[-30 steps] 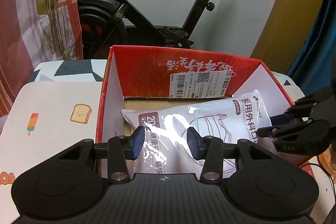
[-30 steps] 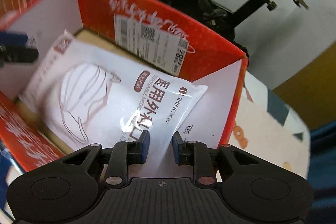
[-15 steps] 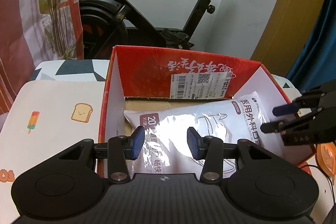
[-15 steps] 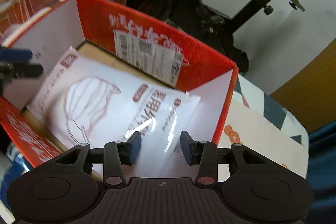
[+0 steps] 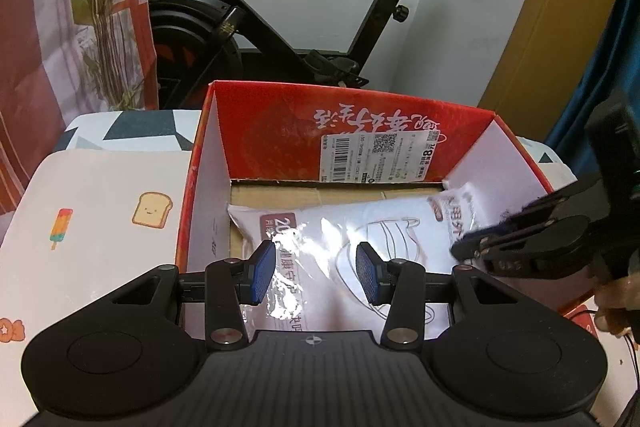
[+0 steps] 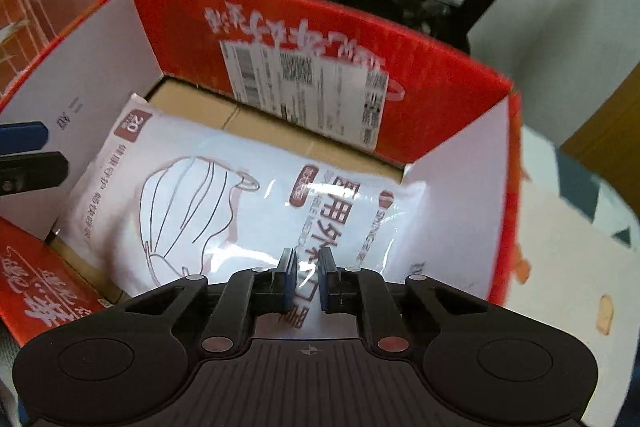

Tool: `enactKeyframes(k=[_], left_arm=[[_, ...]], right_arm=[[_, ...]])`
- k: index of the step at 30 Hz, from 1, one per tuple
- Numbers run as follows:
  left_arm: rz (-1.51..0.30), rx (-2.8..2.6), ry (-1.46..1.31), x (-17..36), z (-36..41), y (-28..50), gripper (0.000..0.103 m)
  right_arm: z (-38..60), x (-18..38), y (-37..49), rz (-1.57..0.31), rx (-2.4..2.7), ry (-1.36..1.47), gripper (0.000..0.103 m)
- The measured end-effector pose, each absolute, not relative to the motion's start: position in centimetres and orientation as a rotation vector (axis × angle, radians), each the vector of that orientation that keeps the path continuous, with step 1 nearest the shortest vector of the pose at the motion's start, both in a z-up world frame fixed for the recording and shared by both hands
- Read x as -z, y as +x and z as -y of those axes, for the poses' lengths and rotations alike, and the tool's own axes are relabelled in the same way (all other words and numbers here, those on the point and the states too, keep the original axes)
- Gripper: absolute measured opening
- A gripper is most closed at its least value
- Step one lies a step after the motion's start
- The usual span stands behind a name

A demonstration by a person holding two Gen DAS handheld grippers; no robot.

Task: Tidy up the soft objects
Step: 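Lower the mask bag into the red box and open the right tool, then withdraw the right tool from the box back toward the table items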

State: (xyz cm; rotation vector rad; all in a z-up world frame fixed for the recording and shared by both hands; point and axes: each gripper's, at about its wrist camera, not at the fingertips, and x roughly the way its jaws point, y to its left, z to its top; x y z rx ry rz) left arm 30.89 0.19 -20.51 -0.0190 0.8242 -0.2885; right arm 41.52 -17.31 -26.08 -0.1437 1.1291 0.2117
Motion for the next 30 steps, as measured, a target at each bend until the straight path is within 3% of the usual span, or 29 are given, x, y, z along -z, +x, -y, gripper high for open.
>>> enactKeyframes(k=[1,7,14,16,19,20,22,24,25,30], left_arm=[[-0.826,0.287,-0.017,20.5,-0.2,31.0,0.047],[-0.82,0.285,-0.017,20.2,-0.2,30.8,0.047],[-0.788,0.266,-0.021,19.1,-0.5,30.2,0.047],[-0.773,0.263,-0.013,18.7,-0.4,29.9,0.047],[-0.75,0.255,-0.006,18.1,-0.2,29.3,0.049],[-0.74,0.257,-0.002,17.9,-0.1,29.0,0.053],[-0.722,0.255,0.017,17.5,0.0,28.4,0.069],[-0.699,0.244,0.035,17.1,0.1,27.7,0.099],[-0.683,0.236,0.036,16.8,0.1,27.4,0.102],[-0.648,0.202,0.006,15.9,-0.6,26.1,0.103]], right_arm=[[17.2,26.3,41.6,-1.151,-0.211,-0.144,0.006],[17.4,25.5,40.7,-1.124,-0.192,-0.118,0.009],[18.7,22.2,37.9,-0.979,-0.156,-0.049,0.027],[19.1,21.4,37.0,-0.943,-0.124,-0.037,0.047],[19.6,20.1,35.6,-0.882,-0.091,-0.02,0.068],[19.8,20.0,35.3,-0.871,-0.086,-0.014,0.07],[20.0,19.6,34.3,-0.847,-0.08,0.008,0.085],[20.4,19.1,33.1,-0.813,-0.062,0.034,0.099],[20.3,19.0,32.7,-0.795,-0.051,0.042,0.103],[20.5,18.8,30.3,-0.739,-0.021,0.067,0.103]])
